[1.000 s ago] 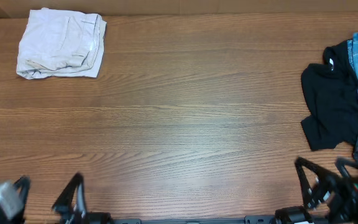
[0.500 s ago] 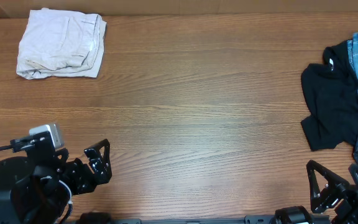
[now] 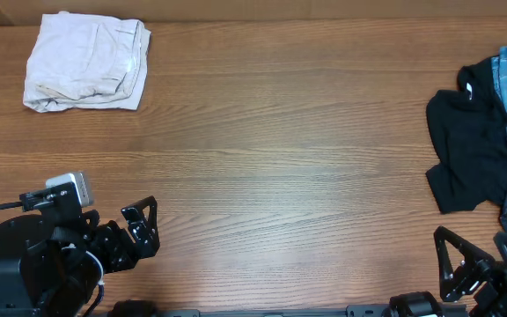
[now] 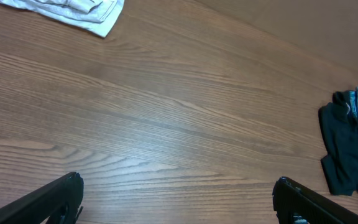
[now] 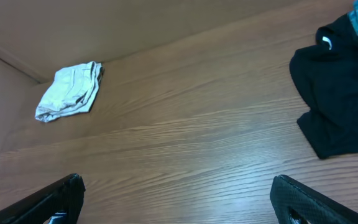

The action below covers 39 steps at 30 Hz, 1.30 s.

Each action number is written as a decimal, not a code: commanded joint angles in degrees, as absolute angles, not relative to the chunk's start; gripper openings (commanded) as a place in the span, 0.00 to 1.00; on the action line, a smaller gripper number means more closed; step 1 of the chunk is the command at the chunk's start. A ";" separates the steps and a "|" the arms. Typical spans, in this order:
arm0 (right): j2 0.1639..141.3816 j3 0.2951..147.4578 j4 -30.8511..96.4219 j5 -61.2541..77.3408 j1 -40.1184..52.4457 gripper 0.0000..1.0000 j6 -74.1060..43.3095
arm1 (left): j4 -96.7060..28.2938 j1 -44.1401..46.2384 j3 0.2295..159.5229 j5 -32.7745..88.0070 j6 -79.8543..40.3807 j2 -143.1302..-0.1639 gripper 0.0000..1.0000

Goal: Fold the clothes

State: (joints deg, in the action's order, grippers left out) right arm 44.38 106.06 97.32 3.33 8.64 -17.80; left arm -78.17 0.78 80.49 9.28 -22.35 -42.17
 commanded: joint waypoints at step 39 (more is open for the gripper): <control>24.49 54.48 54.63 9.65 -2.66 1.00 -4.40 | -78.22 1.15 80.34 9.91 -22.94 -42.15 1.00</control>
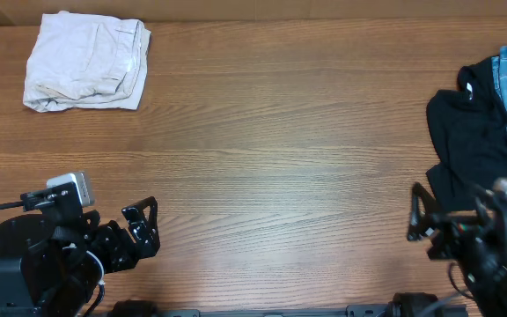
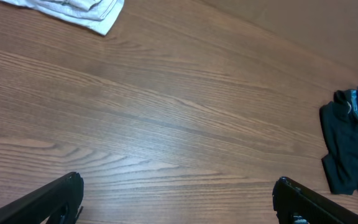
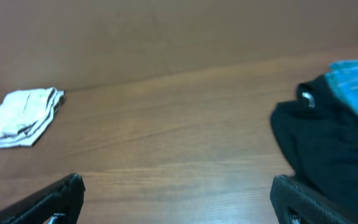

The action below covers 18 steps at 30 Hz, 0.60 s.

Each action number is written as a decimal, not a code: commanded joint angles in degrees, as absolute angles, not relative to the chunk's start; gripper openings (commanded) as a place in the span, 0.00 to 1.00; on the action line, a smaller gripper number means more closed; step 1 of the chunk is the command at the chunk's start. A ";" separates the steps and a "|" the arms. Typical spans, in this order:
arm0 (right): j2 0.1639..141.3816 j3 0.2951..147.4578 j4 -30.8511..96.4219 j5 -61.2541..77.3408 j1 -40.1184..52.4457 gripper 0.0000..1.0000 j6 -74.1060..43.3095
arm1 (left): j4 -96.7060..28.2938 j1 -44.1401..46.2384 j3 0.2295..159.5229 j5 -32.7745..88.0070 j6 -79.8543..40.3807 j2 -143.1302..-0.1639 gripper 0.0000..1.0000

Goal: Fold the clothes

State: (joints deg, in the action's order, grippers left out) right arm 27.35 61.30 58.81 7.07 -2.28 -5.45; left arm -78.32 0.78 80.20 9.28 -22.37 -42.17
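A folded pale beige garment (image 1: 86, 62) lies at the table's far left corner, also seen as a small bundle (image 3: 20, 117) in the right wrist view. A crumpled black garment (image 1: 469, 145) rests at the right edge, partly over light blue jeans. My left gripper (image 1: 141, 227) sits open near the front left, far from both piles, nothing between its fingers. My right gripper (image 1: 422, 214) is open just in front of the black garment's lower hem, empty. The black garment (image 3: 328, 143) fills the right of the right wrist view.
The wooden table (image 1: 280, 158) stretches between the two piles. A brown wall or board (image 3: 166, 31) rises behind its far edge. The jeans run off the right edge of the overhead view.
My right gripper has moved up from the front right corner toward the black garment's lower edge and now points more level across the table. The left arm and the clothes have not moved.
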 commanded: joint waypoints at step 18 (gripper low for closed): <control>8.71 18.52 21.47 22.87 -2.63 1.00 1.72 | -78.19 1.15 80.34 9.91 -22.94 -42.15 1.00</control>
State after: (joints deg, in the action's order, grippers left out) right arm 10.79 20.14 22.20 21.30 -2.26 0.97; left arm -78.35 0.78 80.18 9.28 -22.37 -42.17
